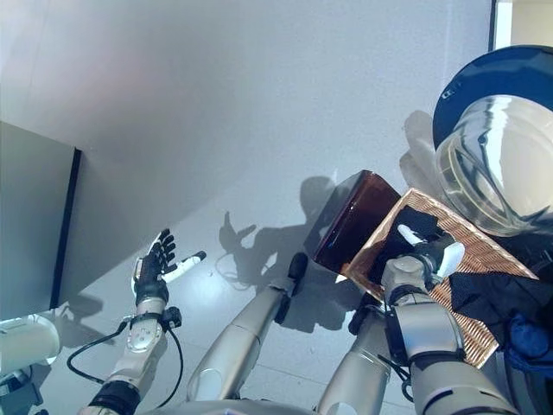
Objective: Pick up the clothes and place them into the washing machine
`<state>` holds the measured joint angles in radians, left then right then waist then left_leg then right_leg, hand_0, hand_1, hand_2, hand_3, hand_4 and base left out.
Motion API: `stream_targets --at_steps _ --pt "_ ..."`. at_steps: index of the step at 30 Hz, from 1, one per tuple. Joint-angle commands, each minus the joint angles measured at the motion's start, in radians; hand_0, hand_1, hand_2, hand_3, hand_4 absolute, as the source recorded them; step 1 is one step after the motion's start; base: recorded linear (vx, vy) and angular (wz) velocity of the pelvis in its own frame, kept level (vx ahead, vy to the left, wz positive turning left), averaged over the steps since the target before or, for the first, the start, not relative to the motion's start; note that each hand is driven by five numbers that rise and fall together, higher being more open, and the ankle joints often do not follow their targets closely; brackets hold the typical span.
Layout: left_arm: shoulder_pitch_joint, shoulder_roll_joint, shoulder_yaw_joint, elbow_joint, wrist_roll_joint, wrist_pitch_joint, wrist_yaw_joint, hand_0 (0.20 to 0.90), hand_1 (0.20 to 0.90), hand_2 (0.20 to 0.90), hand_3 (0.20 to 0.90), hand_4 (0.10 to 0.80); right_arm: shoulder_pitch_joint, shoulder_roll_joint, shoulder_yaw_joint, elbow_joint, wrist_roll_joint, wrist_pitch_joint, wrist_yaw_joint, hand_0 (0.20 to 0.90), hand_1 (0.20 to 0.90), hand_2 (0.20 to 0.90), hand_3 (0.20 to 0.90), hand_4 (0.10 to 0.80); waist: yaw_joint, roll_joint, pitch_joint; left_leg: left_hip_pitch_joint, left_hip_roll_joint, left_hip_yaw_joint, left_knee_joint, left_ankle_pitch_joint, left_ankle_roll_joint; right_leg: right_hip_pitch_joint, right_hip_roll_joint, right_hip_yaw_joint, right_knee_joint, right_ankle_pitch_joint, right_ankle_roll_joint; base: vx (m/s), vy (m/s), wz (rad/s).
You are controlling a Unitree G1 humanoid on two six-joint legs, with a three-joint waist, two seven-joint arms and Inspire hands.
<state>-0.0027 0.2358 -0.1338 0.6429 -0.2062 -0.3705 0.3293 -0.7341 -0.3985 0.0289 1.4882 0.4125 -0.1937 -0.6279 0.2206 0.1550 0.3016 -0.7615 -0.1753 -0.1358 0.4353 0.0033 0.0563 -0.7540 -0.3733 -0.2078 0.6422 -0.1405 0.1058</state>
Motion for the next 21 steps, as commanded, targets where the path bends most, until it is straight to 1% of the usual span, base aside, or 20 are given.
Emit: stream_targets --at_steps 1,2,4,6,7,8,14,16,17,20,21 --pt "-0.004 0.030 0.031 -0.008 0.035 -0.040 0.058 0.900 0.900 0.900 0.900 0.800 -0.005 -0.013 -0.010 -0.018 -0.045 -0.024 0.034 0.200 0.200 0.200 0.200 0.300 0.042 0.054 -0.044 0.007 -0.021 -0.021 -0.018 -0.082 -0.043 0.100 0.005 0.017 -0.031 -0.029 -0.015 0.013 -0.018 0.12" --pt "-0.001 0.029 0.035 0.024 0.035 -0.040 0.062 0.900 0.900 0.900 0.900 0.800 0.003 -0.015 -0.014 -0.018 -0.047 -0.024 0.032 0.200 0.200 0.200 0.200 0.300 0.045 0.053 -0.048 0.012 -0.020 -0.022 -0.022 -0.080 -0.044 0.107 0.005 0.015 -0.035 -0.029 -0.014 0.007 -0.014 0.13" --pt "-0.003 0.028 0.038 0.037 0.031 -0.040 0.063 0.900 0.900 0.900 0.900 0.800 0.010 -0.019 -0.020 -0.017 -0.048 -0.022 0.032 0.200 0.200 0.200 0.200 0.300 0.045 0.053 -0.050 0.016 -0.020 -0.024 -0.027 -0.079 -0.044 0.111 0.006 0.013 -0.039 -0.030 -0.014 0.002 -0.003 0.10" --pt "-0.003 0.032 0.047 0.052 0.026 -0.042 0.064 0.900 0.900 0.900 0.900 0.800 0.023 -0.049 -0.032 -0.024 -0.051 -0.020 0.038 0.200 0.200 0.200 0.200 0.300 0.039 0.047 -0.056 0.028 -0.015 -0.022 -0.035 -0.076 -0.046 0.118 0.009 0.013 -0.046 -0.028 -0.015 0.001 -0.013 0.04" --pt "-0.004 0.032 0.047 0.053 0.026 -0.042 0.064 0.900 0.900 0.900 0.900 0.800 0.024 -0.050 -0.033 -0.024 -0.051 -0.020 0.038 0.200 0.200 0.200 0.200 0.300 0.039 0.048 -0.055 0.029 -0.015 -0.022 -0.036 -0.076 -0.046 0.120 0.010 0.013 -0.047 -0.028 -0.015 0.003 -0.022 0.05" --pt "-0.007 0.032 0.053 0.056 0.018 -0.043 0.063 0.900 0.900 0.900 0.900 0.800 0.039 -0.075 -0.041 -0.031 -0.051 -0.020 0.044 0.200 0.200 0.200 0.200 0.300 0.029 0.040 -0.058 0.040 -0.011 -0.018 -0.043 -0.077 -0.047 0.126 0.015 0.017 -0.052 -0.026 -0.016 0.000 0.000 0.00" --pt "-0.014 0.032 0.049 0.093 0.008 -0.046 0.050 0.900 0.900 0.900 0.900 0.800 0.083 -0.119 -0.075 -0.050 -0.040 -0.031 0.053 0.200 0.200 0.200 0.200 0.300 0.000 0.024 -0.068 0.081 0.005 -0.001 -0.075 -0.074 -0.053 0.156 0.029 0.031 -0.093 -0.014 -0.016 0.003 -0.001 -0.01" --pt "-0.017 0.027 0.047 0.123 -0.002 -0.051 0.042 0.900 0.900 0.900 0.900 0.800 0.100 -0.139 -0.096 -0.054 -0.023 -0.040 0.062 0.200 0.200 0.200 0.200 0.300 -0.010 0.022 -0.073 0.107 0.014 0.011 -0.104 -0.066 -0.055 0.175 0.038 0.041 -0.132 0.001 -0.015 -0.050 0.034 -0.03" --pt "-0.017 0.027 0.049 0.125 -0.007 -0.054 0.039 0.900 0.900 0.900 0.900 0.800 0.106 -0.147 -0.110 -0.061 -0.009 -0.050 0.067 0.200 0.200 0.200 0.200 0.300 -0.016 0.027 -0.071 0.105 0.018 0.021 -0.115 -0.037 -0.053 0.170 0.038 0.037 -0.147 0.031 -0.021 -0.100 0.076 -0.29" --pt "-0.013 0.020 0.046 0.137 -0.017 -0.057 0.030 0.900 0.900 0.900 0.900 0.800 0.123 -0.158 -0.141 -0.071 0.025 -0.065 0.072 0.200 0.200 0.200 0.200 0.300 -0.027 0.032 -0.076 0.128 0.024 0.037 -0.136 -0.031 -0.052 0.187 0.045 0.051 -0.185 0.049 -0.018 -0.035 0.059 -0.39" --pt "-0.006 0.016 0.045 0.137 -0.028 -0.067 0.024 0.900 0.900 0.900 0.900 0.800 0.128 -0.161 -0.179 -0.094 0.083 -0.097 0.083 0.200 0.200 0.200 0.200 0.300 -0.037 0.036 -0.081 0.148 0.028 0.054 -0.154 -0.030 -0.049 0.192 0.051 0.069 -0.210 0.059 -0.015 -0.008 0.060 -0.28"
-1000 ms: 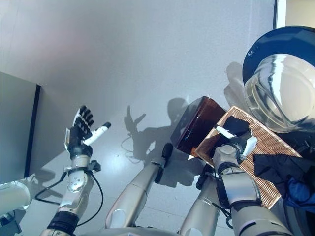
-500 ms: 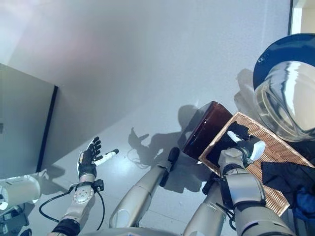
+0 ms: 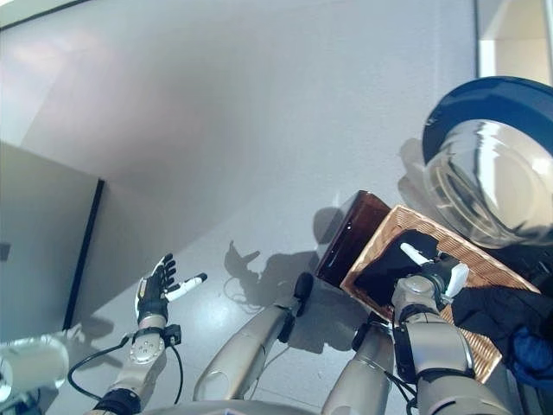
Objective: Pick up the clothes and place them into the washing machine
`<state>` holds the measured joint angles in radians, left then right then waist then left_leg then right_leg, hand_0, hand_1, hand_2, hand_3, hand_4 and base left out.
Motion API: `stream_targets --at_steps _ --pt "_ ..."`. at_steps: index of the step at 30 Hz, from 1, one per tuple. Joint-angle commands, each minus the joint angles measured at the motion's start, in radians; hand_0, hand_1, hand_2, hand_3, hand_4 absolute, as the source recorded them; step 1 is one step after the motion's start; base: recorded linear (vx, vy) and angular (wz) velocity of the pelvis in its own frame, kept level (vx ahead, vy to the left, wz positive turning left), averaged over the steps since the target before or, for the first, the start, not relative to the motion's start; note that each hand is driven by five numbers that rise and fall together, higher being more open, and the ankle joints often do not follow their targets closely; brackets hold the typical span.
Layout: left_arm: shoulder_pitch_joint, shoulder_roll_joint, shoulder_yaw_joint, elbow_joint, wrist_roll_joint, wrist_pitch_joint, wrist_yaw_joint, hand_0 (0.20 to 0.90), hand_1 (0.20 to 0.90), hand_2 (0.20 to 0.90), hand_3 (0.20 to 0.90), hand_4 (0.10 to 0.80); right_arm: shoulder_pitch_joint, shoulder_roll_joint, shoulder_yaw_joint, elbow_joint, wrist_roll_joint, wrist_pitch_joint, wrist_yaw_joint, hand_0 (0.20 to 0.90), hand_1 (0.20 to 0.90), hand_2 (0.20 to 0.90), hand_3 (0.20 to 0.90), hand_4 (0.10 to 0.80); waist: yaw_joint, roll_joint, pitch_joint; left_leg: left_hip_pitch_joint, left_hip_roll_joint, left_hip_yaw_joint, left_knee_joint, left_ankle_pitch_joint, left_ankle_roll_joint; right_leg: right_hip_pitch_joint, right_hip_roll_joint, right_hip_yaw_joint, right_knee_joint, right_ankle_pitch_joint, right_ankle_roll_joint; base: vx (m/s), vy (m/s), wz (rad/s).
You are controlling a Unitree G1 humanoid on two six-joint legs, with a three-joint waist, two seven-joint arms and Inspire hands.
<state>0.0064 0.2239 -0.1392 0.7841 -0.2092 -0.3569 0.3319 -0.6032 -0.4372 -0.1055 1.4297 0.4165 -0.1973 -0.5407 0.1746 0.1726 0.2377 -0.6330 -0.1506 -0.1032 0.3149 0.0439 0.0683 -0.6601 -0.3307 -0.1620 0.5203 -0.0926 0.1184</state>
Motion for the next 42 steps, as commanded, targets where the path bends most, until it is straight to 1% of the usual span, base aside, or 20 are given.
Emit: stream_targets --at_steps 1,2,4,6,7,8,11,13,14,22,23,24,28,33,35,36,38,40,41,42 --pt "-0.013 0.025 0.052 -0.001 -0.030 -0.082 0.018 0.900 0.900 0.900 0.900 0.800 0.004 -0.125 -0.058 -0.047 0.101 -0.104 0.005 0.200 0.200 0.200 0.200 0.300 0.000 0.020 -0.018 0.024 0.006 0.031 -0.040 -0.069 -0.061 0.101 0.011 0.031 -0.102 0.016 -0.026 -0.001 0.102 -0.38" --pt "-0.011 0.020 0.053 0.018 -0.051 -0.093 0.016 0.900 0.900 0.900 0.900 0.800 0.021 -0.102 -0.090 -0.096 0.166 -0.150 0.015 0.200 0.200 0.200 0.200 0.300 -0.014 0.023 -0.019 0.036 0.013 0.047 -0.052 -0.069 -0.059 0.101 0.016 0.050 -0.121 0.025 -0.023 0.009 0.069 -0.45" --pt "-0.019 0.017 0.054 0.042 -0.061 -0.097 0.016 0.900 0.900 0.900 0.900 0.800 0.039 -0.080 -0.110 -0.139 0.206 -0.179 0.019 0.200 0.200 0.200 0.200 0.300 -0.026 0.026 -0.018 0.044 0.017 0.059 -0.059 -0.069 -0.058 0.100 0.022 0.063 -0.132 0.029 -0.022 0.010 0.052 -0.65" --pt "-0.023 0.008 0.056 0.061 -0.098 -0.114 0.011 0.900 0.900 0.900 0.900 0.800 0.087 -0.021 -0.152 -0.239 0.294 -0.237 0.049 0.200 0.200 0.200 0.200 0.300 -0.045 0.026 -0.013 0.053 0.023 0.079 -0.063 -0.071 -0.056 0.098 0.029 0.084 -0.145 0.037 -0.021 0.013 0.062 -0.56" --pt "-0.031 -0.008 0.054 0.084 -0.125 -0.127 0.004 0.900 0.900 0.900 0.900 0.800 0.131 0.035 -0.198 -0.329 0.386 -0.297 0.090 0.200 0.200 0.200 0.200 0.300 -0.070 0.033 -0.007 0.061 0.029 0.092 -0.071 -0.071 -0.056 0.099 0.037 0.097 -0.162 0.041 -0.020 0.011 0.042 -0.32" --pt "-0.030 -0.006 0.053 0.086 -0.127 -0.128 0.002 0.900 0.900 0.900 0.900 0.800 0.136 0.037 -0.199 -0.332 0.388 -0.297 0.092 0.200 0.200 0.200 0.200 0.300 -0.068 0.031 -0.007 0.063 0.029 0.093 -0.072 -0.071 -0.056 0.101 0.037 0.098 -0.164 0.042 -0.020 0.012 0.040 -0.34" --pt "-0.027 -0.031 0.029 0.096 -0.171 -0.145 -0.021 0.900 0.900 0.900 0.900 0.800 0.184 0.114 -0.279 -0.475 0.524 -0.395 0.151 0.200 0.200 0.200 0.200 0.300 -0.095 0.041 -0.004 0.080 0.037 0.109 -0.083 -0.073 -0.056 0.111 0.047 0.117 -0.189 0.048 -0.016 0.023 0.001 -0.48" --pt "-0.025 -0.051 -0.002 0.114 -0.202 -0.148 -0.044 0.900 0.900 0.900 0.900 0.800 0.175 0.149 -0.353 -0.502 0.607 -0.475 0.147 0.200 0.200 0.200 0.200 0.300 -0.103 0.057 -0.012 0.095 0.037 0.109 -0.095 -0.074 -0.056 0.124 0.047 0.117 -0.204 0.049 -0.013 0.063 0.004 -0.23" --pt "-0.023 -0.063 -0.021 0.126 -0.225 -0.153 -0.057 0.900 0.900 0.900 0.900 0.800 0.177 0.166 -0.409 -0.538 0.648 -0.524 0.143 0.200 0.200 0.200 0.200 0.300 -0.112 0.074 -0.020 0.106 0.036 0.110 -0.104 -0.075 -0.056 0.132 0.049 0.122 -0.214 0.047 -0.011 0.055 0.013 -0.19" --pt "-0.023 -0.081 -0.049 0.164 -0.279 -0.164 -0.085 0.900 0.900 0.900 0.900 0.800 0.144 0.122 -0.483 -0.501 0.660 -0.565 0.076 0.200 0.200 0.200 0.200 0.300 -0.120 0.118 -0.029 0.128 0.039 0.116 -0.125 -0.070 -0.061 0.142 0.055 0.139 -0.231 0.048 -0.011 0.017 -0.009 -0.09" --pt "-0.021 -0.081 -0.061 0.171 -0.282 -0.164 -0.084 0.900 0.900 0.900 0.900 0.800 0.108 0.081 -0.496 -0.459 0.665 -0.566 0.051 0.200 0.200 0.200 0.200 0.300 -0.123 0.139 -0.033 0.138 0.041 0.121 -0.131 -0.070 -0.063 0.140 0.059 0.146 -0.226 0.042 -0.014 0.020 -0.015 -0.15" --pt "-0.023 -0.083 -0.060 0.171 -0.282 -0.164 -0.084 0.900 0.900 0.900 0.900 0.800 0.105 0.079 -0.495 -0.459 0.663 -0.566 0.049 0.200 0.200 0.200 0.200 0.300 -0.122 0.141 -0.031 0.134 0.043 0.123 -0.134 -0.059 -0.063 0.135 0.061 0.148 -0.231 0.055 -0.015 0.033 -0.016 -0.13" --pt "-0.017 -0.087 -0.073 0.165 -0.293 -0.170 -0.088 0.900 0.900 0.900 0.900 0.800 0.063 0.014 -0.510 -0.414 0.627 -0.564 -0.022 0.200 0.200 0.200 0.200 0.300 -0.125 0.172 -0.028 0.142 0.049 0.137 -0.141 -0.061 -0.066 0.123 0.071 0.168 -0.220 0.043 -0.019 0.010 -0.008 -0.11" --pt "0.007 -0.082 -0.075 0.149 -0.294 -0.173 -0.096 0.900 0.900 0.900 0.900 0.800 0.016 -0.064 -0.515 -0.420 0.584 -0.553 -0.062 0.200 0.200 0.200 0.200 0.300 -0.119 0.206 -0.029 0.147 0.049 0.144 -0.150 -0.056 -0.070 0.109 0.075 0.185 -0.209 0.033 -0.022 0.021 -0.026 -0.11" --pt "0.029 -0.067 -0.049 0.151 -0.298 -0.174 -0.096 0.900 0.900 0.900 0.900 0.800 -0.038 -0.173 -0.509 -0.464 0.504 -0.550 -0.121 0.200 0.200 0.200 0.200 0.300 -0.111 0.230 -0.045 0.164 0.050 0.148 -0.165 -0.060 -0.076 0.103 0.073 0.195 -0.194 0.013 -0.022 0.033 -0.048 -0.11" --pt "0.028 -0.070 -0.048 0.150 -0.298 -0.173 -0.095 0.900 0.900 0.900 0.900 0.800 -0.043 -0.175 -0.507 -0.467 0.494 -0.548 -0.132 0.200 0.200 0.200 0.200 0.300 -0.109 0.235 -0.043 0.159 0.052 0.150 -0.168 -0.049 -0.076 0.098 0.076 0.196 -0.199 0.027 -0.024 0.022 -0.039 -0.09" --pt "0.038 -0.051 -0.029 0.147 -0.303 -0.181 -0.088 0.900 0.900 0.900 0.900 0.800 -0.096 -0.273 -0.484 -0.498 0.434 -0.544 -0.171 0.200 0.200 0.200 0.200 0.300 -0.102 0.240 -0.055 0.168 0.051 0.150 -0.178 -0.052 -0.080 0.098 0.075 0.202 -0.195 0.014 -0.023 -0.001 -0.009 -0.03" --pt "0.038 -0.024 -0.010 0.134 -0.287 -0.190 -0.074 0.900 0.900 0.900 0.900 0.800 -0.177 -0.442 -0.418 -0.504 0.349 -0.500 -0.209 0.200 0.200 0.200 0.200 0.300 -0.091 0.247 -0.058 0.162 0.052 0.153 -0.180 -0.040 -0.085 0.082 0.078 0.206 -0.188 0.018 -0.025 -0.044 -0.029 -0.01" --pt "0.044 -0.009 -0.002 0.133 -0.290 -0.192 -0.070 0.900 0.900 0.900 0.900 0.800 -0.215 -0.499 -0.385 -0.499 0.325 -0.493 -0.233 0.200 0.200 0.200 0.200 0.300 -0.086 0.247 -0.062 0.165 0.050 0.153 -0.179 -0.046 -0.087 0.081 0.077 0.209 -0.181 0.011 -0.025 -0.048 -0.011 -0.06" --pt "0.047 0.007 0.007 0.115 -0.284 -0.195 -0.067 0.900 0.900 0.900 0.900 0.800 -0.293 -0.591 -0.323 -0.490 0.303 -0.477 -0.233 0.200 0.200 0.200 0.200 0.300 -0.082 0.252 -0.060 0.158 0.050 0.157 -0.177 -0.038 -0.088 0.066 0.079 0.216 -0.175 0.021 -0.027 -0.075 -0.001 -0.03"
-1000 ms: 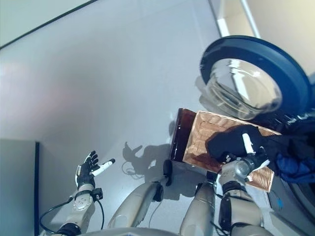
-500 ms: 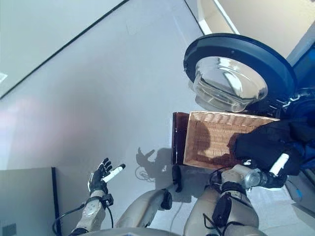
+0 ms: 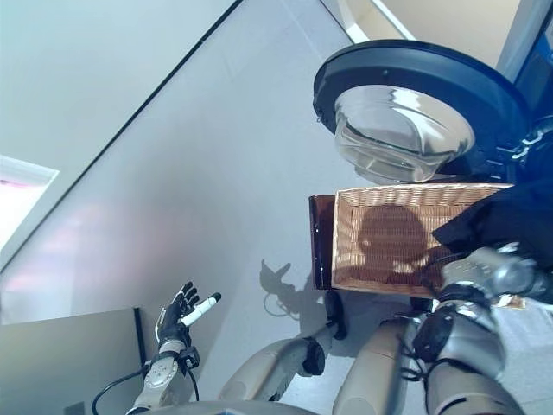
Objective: Pick up the clothes and place them into the washing machine
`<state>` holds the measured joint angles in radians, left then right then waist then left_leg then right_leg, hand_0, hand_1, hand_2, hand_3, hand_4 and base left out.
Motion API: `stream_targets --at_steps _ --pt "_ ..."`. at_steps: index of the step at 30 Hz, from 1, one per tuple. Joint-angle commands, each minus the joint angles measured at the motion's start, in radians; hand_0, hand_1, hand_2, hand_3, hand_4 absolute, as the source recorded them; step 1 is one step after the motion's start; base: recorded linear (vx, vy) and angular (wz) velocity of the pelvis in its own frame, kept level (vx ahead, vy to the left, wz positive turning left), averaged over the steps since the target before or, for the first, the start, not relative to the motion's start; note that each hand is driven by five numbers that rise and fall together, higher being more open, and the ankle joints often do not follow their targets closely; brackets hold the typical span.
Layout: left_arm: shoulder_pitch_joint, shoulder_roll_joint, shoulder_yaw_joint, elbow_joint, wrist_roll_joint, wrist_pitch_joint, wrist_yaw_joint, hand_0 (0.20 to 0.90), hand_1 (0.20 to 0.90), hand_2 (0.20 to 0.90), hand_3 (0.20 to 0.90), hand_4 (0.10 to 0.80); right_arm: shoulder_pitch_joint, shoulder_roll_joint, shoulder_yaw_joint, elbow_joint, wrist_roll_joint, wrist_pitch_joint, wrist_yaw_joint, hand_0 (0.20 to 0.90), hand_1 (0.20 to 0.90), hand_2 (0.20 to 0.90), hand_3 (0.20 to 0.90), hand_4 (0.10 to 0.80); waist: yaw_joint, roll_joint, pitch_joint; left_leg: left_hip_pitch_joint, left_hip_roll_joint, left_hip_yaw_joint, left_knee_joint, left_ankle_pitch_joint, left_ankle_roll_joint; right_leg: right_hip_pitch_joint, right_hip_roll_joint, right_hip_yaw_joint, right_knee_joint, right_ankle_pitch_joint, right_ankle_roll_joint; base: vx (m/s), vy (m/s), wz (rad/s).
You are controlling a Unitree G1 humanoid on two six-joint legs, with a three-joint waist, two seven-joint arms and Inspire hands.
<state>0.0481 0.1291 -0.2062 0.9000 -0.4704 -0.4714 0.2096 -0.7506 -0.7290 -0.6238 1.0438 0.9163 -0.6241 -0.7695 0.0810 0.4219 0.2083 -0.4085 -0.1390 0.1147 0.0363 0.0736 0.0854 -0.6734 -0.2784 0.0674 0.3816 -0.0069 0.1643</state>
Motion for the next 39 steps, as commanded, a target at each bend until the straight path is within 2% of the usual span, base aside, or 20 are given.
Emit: stream_targets --at_steps 1,2,3,4,5,7,14,16,18,19,21,23,26,30,31,34,35,37,38,39 --pt "0.011 0.124 0.090 -0.011 -0.015 -0.088 0.065 0.900 0.900 0.900 0.900 0.800 -0.225 -0.395 0.280 -0.089 -0.213 -0.023 0.012 0.200 0.200 0.200 0.200 0.300 0.015 0.004 -0.028 -0.074 0.038 -0.055 0.101 -0.066 -0.109 0.061 0.026 -0.006 -0.026 -0.059 -0.074 -0.104 -0.007 -0.03" --pt "0.018 0.132 0.103 -0.015 -0.014 -0.087 0.067 0.900 0.900 0.900 0.900 0.800 -0.276 -0.450 0.336 -0.074 -0.222 -0.004 0.021 0.200 0.200 0.200 0.200 0.300 0.015 0.006 -0.028 -0.077 0.038 -0.052 0.099 -0.064 -0.110 0.049 0.025 -0.002 -0.020 -0.060 -0.074 -0.036 -0.005 -0.02" --pt "0.023 0.140 0.109 -0.020 -0.011 -0.086 0.066 0.900 0.900 0.900 0.900 0.800 -0.295 -0.479 0.366 -0.057 -0.227 0.016 0.048 0.900 0.900 0.900 0.900 0.800 0.016 0.007 -0.031 -0.075 0.037 -0.051 0.098 -0.069 -0.112 0.047 0.023 0.000 -0.014 -0.070 -0.073 -0.005 -0.006 -0.08" --pt "0.019 0.149 0.130 -0.008 -0.010 -0.082 0.075 0.900 0.900 0.900 0.900 0.800 -0.321 -0.521 0.429 -0.017 -0.217 0.049 0.109 0.900 0.900 0.900 0.900 0.800 0.018 0.001 -0.033 -0.077 0.038 -0.048 0.098 -0.068 -0.113 0.039 0.025 0.003 -0.010 -0.066 -0.074 -0.013 -0.005 -0.10" --pt "0.015 0.137 0.139 -0.006 -0.017 -0.084 0.076 0.900 0.900 0.900 0.900 0.800 -0.351 -0.527 0.482 0.019 -0.210 0.045 0.113 0.900 0.900 0.900 0.900 0.800 0.013 0.009 -0.029 -0.084 0.040 -0.041 0.097 -0.061 -0.113 0.030 0.028 0.009 -0.010 -0.055 -0.076 -0.004 0.001 -0.13" --pt "0.013 0.131 0.156 0.022 -0.028 -0.085 0.084 0.900 0.900 0.900 0.900 0.800 -0.355 -0.497 0.483 0.019 -0.189 0.043 0.137 0.900 0.900 0.900 0.900 0.800 0.004 0.016 -0.031 -0.081 0.041 -0.035 0.095 -0.068 -0.112 0.026 0.033 0.017 -0.005 -0.061 -0.075 0.028 0.018 -0.12" --pt "-0.015 0.088 0.175 0.098 -0.063 -0.083 0.075 0.900 0.900 0.900 0.900 0.800 -0.215 -0.378 0.363 0.050 -0.178 0.054 0.159 0.900 0.900 0.900 0.900 0.800 0.006 0.019 -0.066 -0.063 0.037 -0.042 0.098 -0.077 -0.108 0.053 0.029 0.014 -0.016 -0.064 -0.076 0.017 0.014 -0.05" --pt "-0.025 0.072 0.178 0.103 -0.071 -0.082 0.072 0.900 0.900 0.900 0.900 0.800 -0.133 -0.294 0.298 0.050 -0.164 0.048 0.168 0.900 0.900 0.900 0.900 0.800 0.008 0.013 -0.071 -0.059 0.037 -0.048 0.097 -0.068 -0.108 0.077 0.030 0.002 -0.030 -0.052 -0.076 -0.021 -0.013 0.03" --pt "-0.029 0.073 0.179 0.105 -0.072 -0.081 0.070 0.900 0.900 0.900 0.900 0.800 -0.095 -0.264 0.271 0.055 -0.162 0.051 0.167 0.900 0.900 0.900 0.900 0.800 0.010 0.006 -0.073 -0.053 0.037 -0.054 0.096 -0.067 -0.108 0.092 0.028 -0.008 -0.038 -0.050 -0.076 0.011 -0.018 0.06" --pt "-0.037 0.058 0.179 0.103 -0.080 -0.080 0.062 0.900 0.900 0.900 0.900 0.800 -0.032 -0.193 0.238 0.088 -0.137 0.059 0.190 0.900 0.900 0.900 0.900 0.800 0.007 -0.006 -0.074 -0.036 0.034 -0.063 0.099 -0.078 -0.108 0.124 0.023 -0.020 -0.040 -0.064 -0.074 0.019 -0.019 0.06" --pt "-0.041 0.057 0.179 0.104 -0.078 -0.076 0.057 0.900 0.900 0.900 0.900 0.800 -0.009 -0.168 0.229 0.106 -0.132 0.067 0.199 0.900 0.900 0.900 0.900 0.800 0.010 -0.013 -0.076 -0.034 0.037 -0.065 0.098 -0.069 -0.108 0.132 0.025 -0.026 -0.048 -0.051 -0.076 0.016 -0.022 0.10" --pt "-0.045 0.046 0.190 0.109 -0.074 -0.077 0.055 0.900 0.900 0.900 0.900 0.800 0.066 -0.087 0.201 0.129 -0.108 0.078 0.234 0.900 0.900 0.900 0.900 0.800 0.004 -0.034 -0.075 -0.020 0.040 -0.071 0.098 -0.071 -0.108 0.162 0.029 -0.037 -0.058 -0.053 -0.076 0.053 -0.039 0.14" --pt "-0.047 0.052 0.185 0.125 -0.031 -0.071 0.062 0.900 0.900 0.900 0.900 0.800 0.193 0.071 0.192 0.160 -0.102 0.097 0.275 0.900 0.900 0.900 0.900 0.800 -0.003 -0.085 -0.074 0.020 0.049 -0.085 0.095 -0.074 -0.110 0.230 0.034 -0.067 -0.086 -0.052 -0.076 0.038 -0.061 0.17" --pt "-0.045 0.055 0.181 0.132 0.043 -0.049 0.059 0.900 0.900 0.900 0.900 0.800 0.298 0.224 0.251 0.205 -0.122 0.147 0.331 0.900 0.900 0.900 0.900 0.800 -0.001 -0.148 -0.087 0.064 0.061 -0.100 0.084 -0.075 -0.112 0.309 0.044 -0.098 -0.136 -0.041 -0.073 0.060 -0.070 0.12" --pt "-0.040 0.053 0.188 0.146 0.051 -0.042 0.054 0.900 0.900 0.900 0.900 0.800 0.337 0.288 0.247 0.201 -0.086 0.147 0.368 0.900 0.900 0.900 0.900 0.800 -0.001 -0.178 -0.097 0.086 0.065 -0.108 0.073 -0.076 -0.114 0.347 0.046 -0.112 -0.166 -0.038 -0.071 0.084 -0.065 0.16" --pt "-0.037 0.060 0.192 0.165 0.053 -0.038 0.049 0.900 0.900 0.900 0.900 0.800 0.364 0.329 0.267 0.209 -0.093 0.152 0.377 0.900 0.900 0.900 0.900 0.800 -0.006 -0.201 -0.102 0.108 0.067 -0.113 0.059 -0.075 -0.115 0.379 0.050 -0.126 -0.191 -0.032 -0.069 0.072 -0.057 0.19" --pt "-0.038 0.063 0.196 0.189 0.067 -0.031 0.045 0.900 0.900 0.900 0.900 0.800 0.396 0.373 0.286 0.210 -0.089 0.166 0.403 0.900 0.900 0.900 0.900 0.800 -0.007 -0.232 -0.115 0.131 0.073 -0.117 0.046 -0.075 -0.117 0.409 0.053 -0.142 -0.217 -0.024 -0.067 0.081 -0.041 0.02" --pt "-0.037 0.072 0.193 0.208 0.100 -0.024 0.045 0.900 0.900 0.900 0.900 0.800 0.431 0.404 0.322 0.199 -0.123 0.186 0.425 0.900 0.900 0.900 0.900 0.800 -0.013 -0.267 -0.127 0.155 0.078 -0.119 0.035 -0.074 -0.119 0.443 0.058 -0.153 -0.245 -0.014 -0.067 0.099 -0.057 0.08" --pt "-0.036 0.078 0.186 0.241 0.129 -0.011 0.046 0.900 0.900 0.900 0.900 0.800 0.480 0.443 0.343 0.169 -0.141 0.188 0.448 0.900 0.900 0.900 0.900 0.800 -0.021 -0.296 -0.141 0.180 0.086 -0.123 0.020 -0.074 -0.119 0.470 0.065 -0.161 -0.270 -0.004 -0.064 0.074 -0.050 0.10" --pt "-0.035 0.079 0.186 0.242 0.129 -0.011 0.046 0.900 0.900 0.900 0.900 0.800 0.483 0.445 0.343 0.166 -0.141 0.188 0.447 0.900 0.900 0.900 0.900 0.800 -0.022 -0.297 -0.142 0.183 0.086 -0.124 0.017 -0.073 -0.119 0.473 0.066 -0.161 -0.273 -0.003 -0.064 0.070 -0.042 0.05"
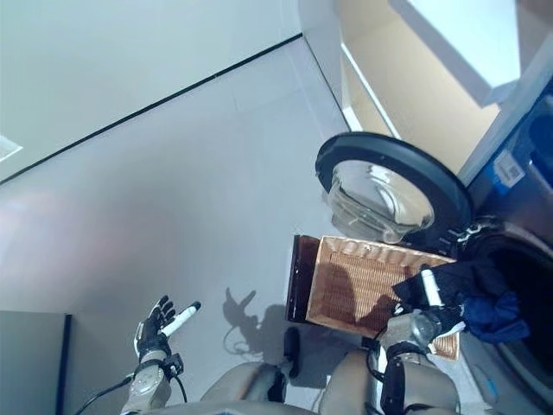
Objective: Pick up the clothes and place them into the washing machine
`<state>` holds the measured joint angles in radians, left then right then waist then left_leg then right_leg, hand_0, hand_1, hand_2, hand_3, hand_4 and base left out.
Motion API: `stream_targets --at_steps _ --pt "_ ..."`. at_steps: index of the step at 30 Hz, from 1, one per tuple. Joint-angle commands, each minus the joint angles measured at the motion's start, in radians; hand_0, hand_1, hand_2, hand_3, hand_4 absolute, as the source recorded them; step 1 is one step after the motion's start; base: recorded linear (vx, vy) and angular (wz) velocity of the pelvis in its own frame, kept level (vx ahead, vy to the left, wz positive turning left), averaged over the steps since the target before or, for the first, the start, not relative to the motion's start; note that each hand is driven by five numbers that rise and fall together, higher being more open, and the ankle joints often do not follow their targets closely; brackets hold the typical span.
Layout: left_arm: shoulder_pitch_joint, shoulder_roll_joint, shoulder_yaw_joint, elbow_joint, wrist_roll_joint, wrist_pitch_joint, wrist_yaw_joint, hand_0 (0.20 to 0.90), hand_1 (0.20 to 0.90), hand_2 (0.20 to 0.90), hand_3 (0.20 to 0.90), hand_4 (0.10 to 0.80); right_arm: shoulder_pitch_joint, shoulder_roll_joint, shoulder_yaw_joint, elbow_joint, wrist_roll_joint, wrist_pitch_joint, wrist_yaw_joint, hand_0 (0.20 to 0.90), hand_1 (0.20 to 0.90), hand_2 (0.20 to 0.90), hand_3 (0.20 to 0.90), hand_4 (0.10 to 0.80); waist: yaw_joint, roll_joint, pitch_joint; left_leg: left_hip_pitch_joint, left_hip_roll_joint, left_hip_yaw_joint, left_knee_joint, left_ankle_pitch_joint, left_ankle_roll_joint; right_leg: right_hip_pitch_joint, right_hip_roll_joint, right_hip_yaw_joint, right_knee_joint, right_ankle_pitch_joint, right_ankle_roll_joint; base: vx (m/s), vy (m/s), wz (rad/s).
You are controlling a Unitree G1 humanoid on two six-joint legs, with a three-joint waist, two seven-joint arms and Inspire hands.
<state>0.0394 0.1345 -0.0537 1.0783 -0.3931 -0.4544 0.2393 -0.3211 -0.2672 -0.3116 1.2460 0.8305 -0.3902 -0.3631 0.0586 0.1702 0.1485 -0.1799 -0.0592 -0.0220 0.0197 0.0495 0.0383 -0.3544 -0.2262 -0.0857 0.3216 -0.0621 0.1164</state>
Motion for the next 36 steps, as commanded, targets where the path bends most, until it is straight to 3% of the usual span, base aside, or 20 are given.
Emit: stream_targets --at_steps 1,8,11,15,18,21,22,23,24,25,26,27,28,29,30,31,32,33,34,36 --pt "-0.026 0.079 0.029 0.082 0.082 -0.023 0.019 0.900 0.900 0.900 0.900 0.800 0.077 -0.009 0.037 -0.033 -0.072 -0.034 0.055 0.900 0.900 0.900 0.900 0.800 -0.004 -0.059 -0.091 -0.033 0.010 0.015 0.026 -0.049 -0.072 0.166 0.017 -0.011 -0.225 0.057 -0.015 0.061 -0.024 0.04" --pt "0.013 0.080 0.073 0.213 0.130 0.020 -0.019 0.900 0.900 0.900 0.900 0.800 0.281 0.055 0.094 0.011 -0.289 0.040 0.104 0.900 0.900 0.900 0.900 0.800 -0.022 -0.129 -0.156 0.074 0.045 0.027 -0.031 -0.042 -0.079 0.260 0.056 -0.026 -0.278 0.066 -0.014 0.065 -0.083 -0.08" --pt "0.021 0.081 0.082 0.229 0.141 0.027 -0.026 0.900 0.900 0.900 0.900 0.800 0.322 0.069 0.112 0.033 -0.339 0.054 0.094 0.900 0.900 0.900 0.900 0.800 -0.027 -0.141 -0.165 0.093 0.061 0.028 -0.035 -0.038 -0.084 0.276 0.073 -0.023 -0.285 0.060 -0.020 0.010 -0.104 -0.07" --pt "0.022 0.095 0.101 0.257 0.146 0.031 -0.020 0.900 0.900 0.900 0.900 0.800 0.370 0.106 0.125 0.035 -0.355 0.053 0.102 0.900 0.900 0.900 0.900 0.800 -0.036 -0.167 -0.173 0.102 0.116 0.026 -0.012 -0.024 -0.105 0.303 0.123 -0.011 -0.289 0.043 -0.043 -0.031 -0.210 -0.08" --pt "0.017 0.101 0.116 0.266 0.123 0.026 -0.018 0.900 0.900 0.900 0.900 0.800 0.381 0.125 0.145 0.021 -0.348 0.046 0.107 0.900 0.900 0.900 0.900 0.800 -0.034 -0.196 -0.156 0.069 0.143 0.036 0.140 -0.044 -0.107 0.327 0.156 0.004 -0.292 0.039 -0.069 -0.054 -0.264 -0.04" --pt "-0.010 0.081 0.115 0.270 0.075 0.028 -0.016 0.900 0.900 0.900 0.900 0.800 0.374 0.123 0.150 -0.006 -0.320 0.036 0.098 0.900 0.900 0.900 0.900 0.800 -0.030 -0.219 -0.119 -0.028 0.128 0.095 0.343 0.003 -0.091 0.354 0.155 -0.012 -0.295 0.042 -0.094 -0.061 -0.182 -0.22" --pt "-0.010 0.065 0.108 0.260 0.060 0.025 -0.019 0.900 0.900 0.900 0.900 0.800 0.371 0.112 0.153 -0.010 -0.315 0.037 0.094 0.900 0.900 0.900 0.900 0.800 -0.020 -0.214 -0.117 -0.043 0.069 0.093 0.319 -0.024 -0.079 0.360 0.160 -0.004 -0.296 0.036 -0.095 0.022 -0.083 0.25" --pt "-0.010 0.065 0.108 0.260 0.060 0.025 -0.019 0.900 0.900 0.900 0.900 0.800 0.371 0.112 0.152 -0.010 -0.315 0.037 0.094 0.900 0.900 0.900 0.900 0.800 -0.020 -0.216 -0.119 -0.044 0.068 0.093 0.314 -0.018 -0.079 0.356 0.159 -0.004 -0.297 0.039 -0.095 0.098 -0.038 0.09" --pt "-0.010 0.055 0.104 0.256 0.059 0.024 -0.020 0.900 0.900 0.900 0.900 0.800 0.364 0.104 0.162 -0.013 -0.326 0.037 0.089 0.900 0.900 0.900 0.900 0.800 -0.012 -0.211 -0.123 -0.072 0.010 0.090 0.276 -0.036 -0.065 0.359 0.165 0.003 -0.299 0.037 -0.095 0.158 -0.068 -0.32" --pt "-0.010 0.045 0.096 0.254 0.053 0.030 -0.021 0.900 0.900 0.900 0.900 0.800 0.354 0.100 0.175 -0.022 -0.335 0.036 0.077 0.900 0.900 0.900 0.900 0.800 -0.009 -0.200 -0.132 -0.105 -0.019 0.127 0.198 -0.003 -0.054 0.372 0.201 0.012 -0.304 0.037 -0.091 0.168 -0.067 -0.55" --pt "-0.010 0.045 0.096 0.254 0.053 0.030 -0.021 0.900 0.900 0.900 0.900 0.800 0.355 0.100 0.175 -0.023 -0.335 0.036 0.077 0.900 0.900 0.900 0.900 0.800 -0.007 -0.202 -0.132 -0.102 -0.020 0.129 0.193 -0.001 -0.053 0.372 0.200 0.014 -0.304 0.036 -0.090 0.193 -0.076 -0.26" --pt "-0.005 0.041 0.092 0.247 0.046 0.035 -0.021 0.900 0.900 0.900 0.900 0.800 0.352 0.100 0.182 -0.034 -0.334 0.036 0.068 0.900 0.900 0.900 0.900 0.800 -0.006 -0.190 -0.139 -0.107 -0.019 0.186 0.122 0.036 -0.057 0.388 0.227 0.016 -0.303 0.021 -0.088 0.160 -0.028 -0.16" --pt "0.003 0.039 0.093 0.236 0.039 0.037 -0.022 0.900 0.900 0.900 0.900 0.800 0.344 0.100 0.192 -0.045 -0.340 0.039 0.062 0.900 0.900 0.900 0.900 0.800 0.009 -0.184 -0.144 -0.093 -0.027 0.184 0.086 0.043 -0.050 0.398 0.245 0.027 -0.299 0.008 -0.089 0.291 -0.043 0.01" --pt "0.009 0.039 0.101 0.237 0.030 0.036 -0.018 0.900 0.900 0.900 0.900 0.800 0.326 0.106 0.214 -0.056 -0.357 0.040 0.058 0.900 0.900 0.900 0.900 0.800 0.024 -0.185 -0.148 -0.053 -0.047 0.132 0.066 0.032 -0.029 0.404 0.264 0.035 -0.252 -0.020 -0.090 0.209 -0.021 -0.14" --pt "0.009 0.040 0.101 0.238 0.030 0.036 -0.018 0.900 0.900 0.900 0.900 0.800 0.326 0.106 0.214 -0.056 -0.357 0.040 0.058 0.900 0.900 0.900 0.900 0.800 0.023 -0.186 -0.147 -0.050 -0.048 0.132 0.064 0.033 -0.028 0.404 0.263 0.035 -0.249 -0.022 -0.090 0.219 -0.029 -0.33" --pt "0.008 0.049 0.104 0.232 0.030 0.039 -0.012 0.900 0.900 0.900 0.900 0.800 0.321 0.116 0.213 -0.069 -0.353 0.036 0.057 0.900 0.900 0.900 0.900 0.800 0.021 -0.198 -0.147 -0.016 -0.046 0.131 0.061 0.017 -0.011 0.395 0.269 0.027 -0.147 -0.040 -0.085 0.165 -0.017 -0.63" --pt "0.000 0.062 0.119 0.228 0.022 0.041 -0.007 0.900 0.900 0.900 0.900 0.800 0.315 0.132 0.217 -0.082 -0.347 0.039 0.060 0.900 0.900 0.900 0.900 0.800 0.018 -0.201 -0.140 0.039 -0.038 0.140 0.035 -0.009 0.014 0.343 0.261 -0.002 0.014 -0.003 -0.034 0.161 -0.014 -0.60" --pt "0.000 0.063 0.120 0.228 0.022 0.041 -0.007 0.900 0.900 0.900 0.900 0.800 0.314 0.132 0.217 -0.083 -0.348 0.039 0.060 0.900 0.900 0.900 0.900 0.800 0.019 -0.203 -0.139 0.040 -0.040 0.142 0.033 -0.008 0.015 0.339 0.259 0.000 0.025 -0.008 -0.032 0.096 0.000 -0.36" --pt "-0.015 0.075 0.120 0.221 0.039 0.045 -0.006 0.900 0.900 0.900 0.900 0.800 0.309 0.134 0.226 -0.092 -0.358 0.048 0.072 0.900 0.900 0.900 0.900 0.800 -0.003 -0.196 -0.109 0.078 -0.029 0.134 0.029 -0.016 0.035 0.259 0.241 0.007 0.203 0.089 0.030 0.009 0.002 -0.11" --pt "-0.026 0.078 0.118 0.220 0.040 0.045 -0.005 0.900 0.900 0.900 0.900 0.800 0.305 0.135 0.221 -0.099 -0.355 0.047 0.070 0.900 0.900 0.900 0.900 0.800 -0.017 -0.188 -0.099 0.086 -0.024 0.112 0.029 -0.011 0.042 0.219 0.247 0.029 0.282 0.097 0.030 0.035 -0.009 0.08"
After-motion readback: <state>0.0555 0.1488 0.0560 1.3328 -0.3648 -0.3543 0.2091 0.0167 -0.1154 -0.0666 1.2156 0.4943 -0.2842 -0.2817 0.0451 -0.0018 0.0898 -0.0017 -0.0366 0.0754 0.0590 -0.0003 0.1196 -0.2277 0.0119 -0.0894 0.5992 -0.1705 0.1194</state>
